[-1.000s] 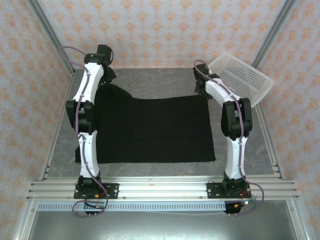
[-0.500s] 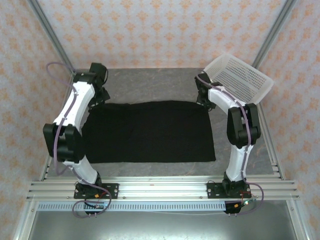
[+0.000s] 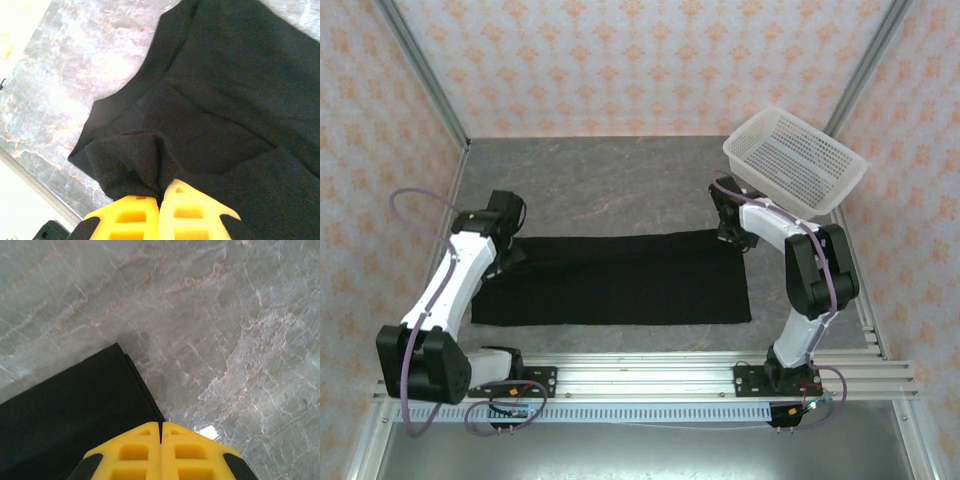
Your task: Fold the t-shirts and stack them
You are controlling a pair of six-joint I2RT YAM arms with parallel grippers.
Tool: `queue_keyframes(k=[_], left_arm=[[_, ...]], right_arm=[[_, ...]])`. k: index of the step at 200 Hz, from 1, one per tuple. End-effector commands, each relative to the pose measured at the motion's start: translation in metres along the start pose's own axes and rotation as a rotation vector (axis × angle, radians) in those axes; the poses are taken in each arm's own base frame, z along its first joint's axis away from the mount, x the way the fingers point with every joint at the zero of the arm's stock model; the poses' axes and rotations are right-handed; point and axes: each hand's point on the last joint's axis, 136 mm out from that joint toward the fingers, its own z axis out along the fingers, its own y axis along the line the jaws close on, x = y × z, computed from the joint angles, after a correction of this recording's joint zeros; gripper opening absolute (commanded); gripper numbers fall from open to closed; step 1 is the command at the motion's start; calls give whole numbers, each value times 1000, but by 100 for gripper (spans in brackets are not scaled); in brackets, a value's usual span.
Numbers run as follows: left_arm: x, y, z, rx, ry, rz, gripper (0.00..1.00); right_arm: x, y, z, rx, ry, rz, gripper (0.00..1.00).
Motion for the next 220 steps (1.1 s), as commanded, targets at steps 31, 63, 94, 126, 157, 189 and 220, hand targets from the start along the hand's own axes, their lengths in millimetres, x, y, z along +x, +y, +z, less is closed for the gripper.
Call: queue_keyframes(k=[31, 63, 94, 126, 157, 189, 220], left_arm=[[22, 36, 0, -71, -32, -125, 0], [34, 46, 3, -79, -25, -162, 0], [53, 46, 12, -45, 17, -224, 0], [66, 43, 20, -33, 59, -249, 0], [67, 39, 19, -26, 81, -235, 0], [71, 41, 14, -16, 84, -230, 0], [72, 44, 12, -17, 76, -232, 0]], right_arm=[[6, -22, -21, 62, -54, 12, 0], [19, -30, -23, 75, -38, 10, 0], [32, -36, -18, 88, -11, 9, 0], [39, -39, -16, 92, 0, 10, 0], [45, -41, -13, 100, 12, 8, 0], [49, -42, -11, 100, 20, 10, 0], [51, -41, -11, 91, 27, 15, 0]])
